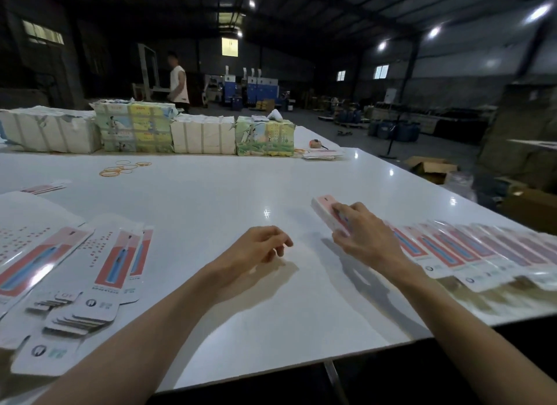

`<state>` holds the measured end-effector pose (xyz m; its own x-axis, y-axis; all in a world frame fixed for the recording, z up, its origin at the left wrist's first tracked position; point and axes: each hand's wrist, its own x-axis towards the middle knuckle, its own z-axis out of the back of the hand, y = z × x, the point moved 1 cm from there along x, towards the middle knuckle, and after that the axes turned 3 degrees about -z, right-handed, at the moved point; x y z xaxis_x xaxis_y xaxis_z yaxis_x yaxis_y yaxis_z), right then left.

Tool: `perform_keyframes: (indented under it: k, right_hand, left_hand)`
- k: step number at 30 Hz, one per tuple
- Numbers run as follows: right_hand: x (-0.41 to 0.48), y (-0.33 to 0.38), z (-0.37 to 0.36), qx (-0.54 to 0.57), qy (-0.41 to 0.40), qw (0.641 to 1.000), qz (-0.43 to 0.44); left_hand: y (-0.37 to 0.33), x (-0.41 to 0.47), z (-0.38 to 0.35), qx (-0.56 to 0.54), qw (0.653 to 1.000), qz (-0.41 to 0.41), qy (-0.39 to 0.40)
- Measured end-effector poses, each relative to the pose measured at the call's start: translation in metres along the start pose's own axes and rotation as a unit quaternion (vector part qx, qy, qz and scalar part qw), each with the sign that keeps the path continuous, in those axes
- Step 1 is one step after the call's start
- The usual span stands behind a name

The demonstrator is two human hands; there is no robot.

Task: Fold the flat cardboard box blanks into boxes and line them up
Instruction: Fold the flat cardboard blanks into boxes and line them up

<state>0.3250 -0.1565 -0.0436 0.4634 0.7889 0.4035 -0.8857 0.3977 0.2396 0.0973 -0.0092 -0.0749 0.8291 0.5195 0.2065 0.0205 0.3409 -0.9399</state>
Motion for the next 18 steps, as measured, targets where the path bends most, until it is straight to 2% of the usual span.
perform_keyframes:
  k: [3,9,14,18]
  right_hand:
    - [-0.020,-0.031,0.005,-0.076,0.013,0.996,-0.041]
    - [-0.040,-0.066,0.014,-0.159,0.007,0.983,-0.087]
    - [-0.047,-0.083,0.024,-0.177,0.012,0.977,-0.116]
    - [-0.044,-0.068,0.028,-0.196,0.000,0.973,-0.123]
  left_hand:
    - [0.001,0.001,-0.003,0.055,0.998,-0.009,0.021]
    - [0.002,0.004,-0.002,0.069,0.997,-0.018,0.021]
    - [0.004,0.003,0.000,0.076,0.997,-0.022,0.022]
    - [0.003,0.004,0.000,0.075,0.997,-0.022,0.021]
